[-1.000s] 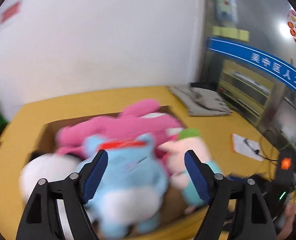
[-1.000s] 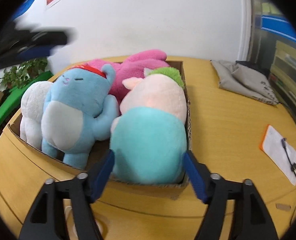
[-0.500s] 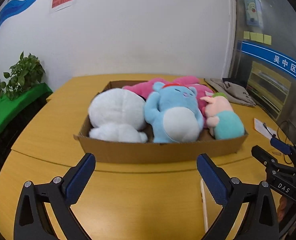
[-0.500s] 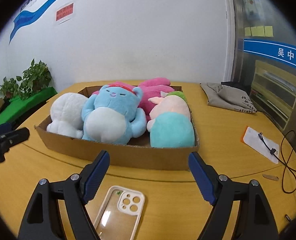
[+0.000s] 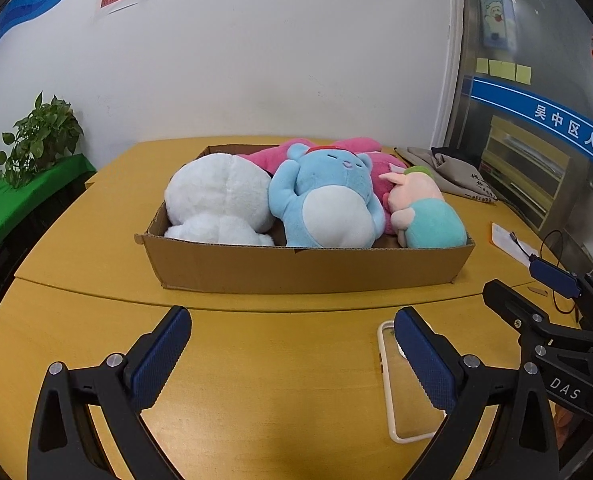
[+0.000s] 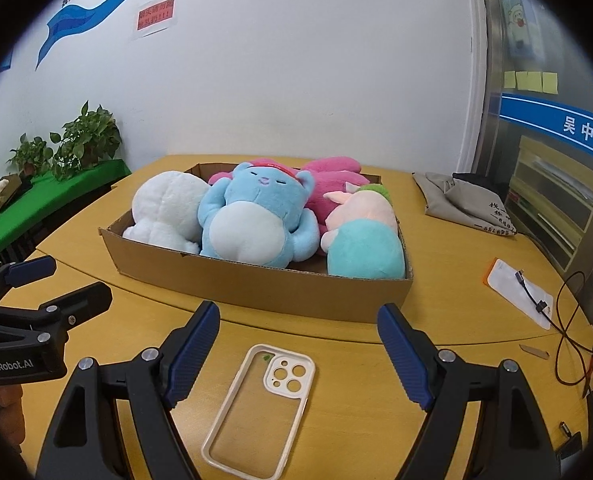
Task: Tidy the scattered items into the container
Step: 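Move both tools toward the clear phone case on the table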
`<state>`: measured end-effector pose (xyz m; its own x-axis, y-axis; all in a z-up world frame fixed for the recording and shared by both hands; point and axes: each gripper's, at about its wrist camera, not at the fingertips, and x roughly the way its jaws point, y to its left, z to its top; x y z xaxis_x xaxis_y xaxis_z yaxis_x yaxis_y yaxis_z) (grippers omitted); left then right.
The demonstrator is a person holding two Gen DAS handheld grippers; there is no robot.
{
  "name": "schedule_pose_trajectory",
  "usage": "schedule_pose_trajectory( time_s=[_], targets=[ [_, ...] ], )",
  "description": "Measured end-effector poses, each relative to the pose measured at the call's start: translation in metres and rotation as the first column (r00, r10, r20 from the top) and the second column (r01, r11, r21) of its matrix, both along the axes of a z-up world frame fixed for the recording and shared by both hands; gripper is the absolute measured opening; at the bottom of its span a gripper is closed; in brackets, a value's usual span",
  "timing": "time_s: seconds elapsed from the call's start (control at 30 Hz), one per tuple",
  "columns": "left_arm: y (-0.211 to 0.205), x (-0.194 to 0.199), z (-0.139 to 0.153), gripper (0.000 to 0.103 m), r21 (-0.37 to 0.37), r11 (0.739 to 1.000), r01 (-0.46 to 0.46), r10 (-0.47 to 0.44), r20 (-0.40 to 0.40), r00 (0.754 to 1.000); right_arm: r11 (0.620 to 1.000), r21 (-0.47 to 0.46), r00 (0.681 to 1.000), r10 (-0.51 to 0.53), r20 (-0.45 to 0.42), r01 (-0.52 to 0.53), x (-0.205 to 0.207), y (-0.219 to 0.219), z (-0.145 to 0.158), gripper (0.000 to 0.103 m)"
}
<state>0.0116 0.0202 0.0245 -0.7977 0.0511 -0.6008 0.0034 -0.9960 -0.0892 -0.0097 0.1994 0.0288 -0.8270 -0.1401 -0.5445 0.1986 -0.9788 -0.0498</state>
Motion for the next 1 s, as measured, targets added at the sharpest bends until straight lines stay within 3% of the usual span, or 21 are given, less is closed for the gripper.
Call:
schedule_pose_trajectory(
  time_s=[0.73,1.0],
  targets=[
    [0.018,0.001,-0.005,0.103,0.022,0.998,0.067,-0.067,0.026,0.997,1.0,-0.013,0.999,-0.025,0.022,0.025,0.009,0.013,-0.003,0.081],
    [0.023,-0.004,-0.022,0.103,0.053,0.993,0.108,-0.112,0.083,0.99,0.997,-0.016,0.994,-0.07,0.083,0.072,0.004,0.039,-0.027,0.081]
  ],
)
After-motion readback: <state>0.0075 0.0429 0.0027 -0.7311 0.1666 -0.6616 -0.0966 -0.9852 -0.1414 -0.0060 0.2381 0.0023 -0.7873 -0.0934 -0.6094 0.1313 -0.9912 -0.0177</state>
